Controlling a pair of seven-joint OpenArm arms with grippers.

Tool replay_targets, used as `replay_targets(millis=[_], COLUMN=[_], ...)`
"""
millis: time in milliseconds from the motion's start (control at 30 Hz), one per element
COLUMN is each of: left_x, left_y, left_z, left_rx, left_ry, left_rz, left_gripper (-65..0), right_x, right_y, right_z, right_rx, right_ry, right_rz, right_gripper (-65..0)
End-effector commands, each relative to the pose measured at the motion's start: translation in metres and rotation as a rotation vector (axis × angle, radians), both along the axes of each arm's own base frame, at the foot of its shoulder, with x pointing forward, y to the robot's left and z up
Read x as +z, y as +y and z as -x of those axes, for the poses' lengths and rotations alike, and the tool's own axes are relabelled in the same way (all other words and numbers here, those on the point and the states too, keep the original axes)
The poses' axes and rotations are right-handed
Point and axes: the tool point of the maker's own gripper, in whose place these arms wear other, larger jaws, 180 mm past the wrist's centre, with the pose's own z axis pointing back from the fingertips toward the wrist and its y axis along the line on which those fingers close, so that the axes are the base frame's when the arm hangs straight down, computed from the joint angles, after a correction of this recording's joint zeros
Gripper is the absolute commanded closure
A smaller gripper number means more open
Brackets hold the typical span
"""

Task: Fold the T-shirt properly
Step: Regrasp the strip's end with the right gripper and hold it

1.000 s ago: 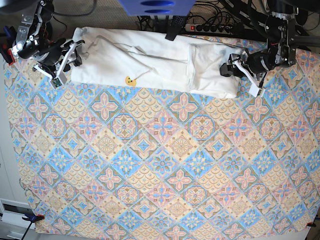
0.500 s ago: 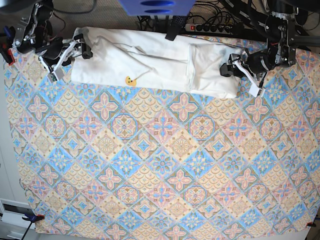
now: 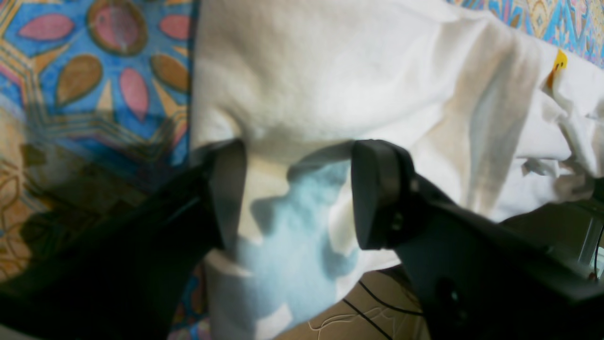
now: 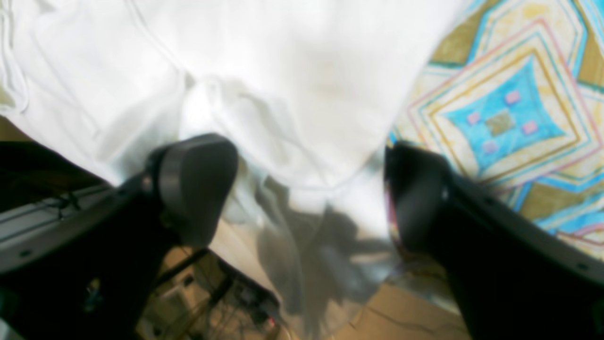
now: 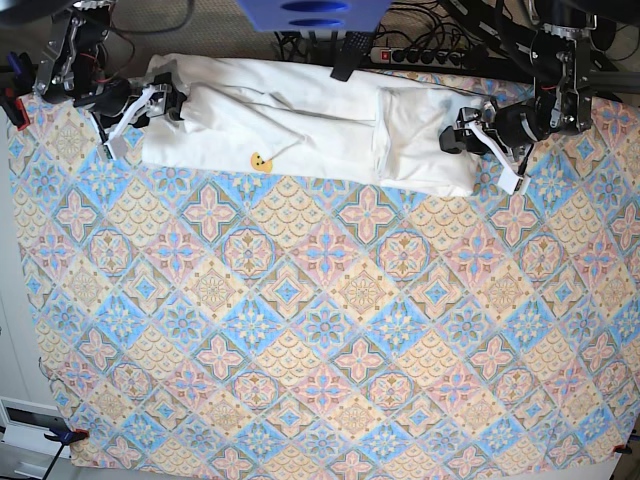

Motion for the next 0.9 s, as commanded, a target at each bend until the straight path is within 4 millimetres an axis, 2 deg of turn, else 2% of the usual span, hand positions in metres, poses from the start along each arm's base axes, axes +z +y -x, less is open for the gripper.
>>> replay_targets(millis=[0, 133, 500, 633, 700, 867], left_x=[0.005, 0.005, 0.005, 0.006, 0.006, 0.008], left_y=[0.006, 0.006, 0.008, 0.008, 0.008, 0.007], left_z=[-0.006, -0.007, -0.007, -0.008, -0.009, -0.010], left_rx=[-0.003, -0.003, 0.001, 0.003, 0.006, 0.007], left_ry=[-0.018, -0.020, -0.022, -0.024, -0.025, -0.031], left_rz=[-0.019, -0.019, -0.021, -0.020, -0.017, -0.014], left_gripper=[-34.1, -34.1, -34.1, -34.1, -34.1, -34.1], right_x=[-0.005, -0.012, -0.016, -0.018, -0.013, -0.001], right_y=[0.000, 0.009, 0.015, 0.016, 0.014, -0.020], right_z=[0.011, 0.017, 0.021, 0.024, 0.010, -0.009], right_rx=[0.021, 0.004, -0.010, -0.014, -0.009, -0.093], right_ry=[0.046, 0.069, 0.084, 0.101, 0.074, 0.035], right_rz=[0.009, -0.021, -0.041, -0.047, -0.038, 0.008], right_gripper=[-52.3, -43.6, -8.2, -3.3, -1.6, -0.5])
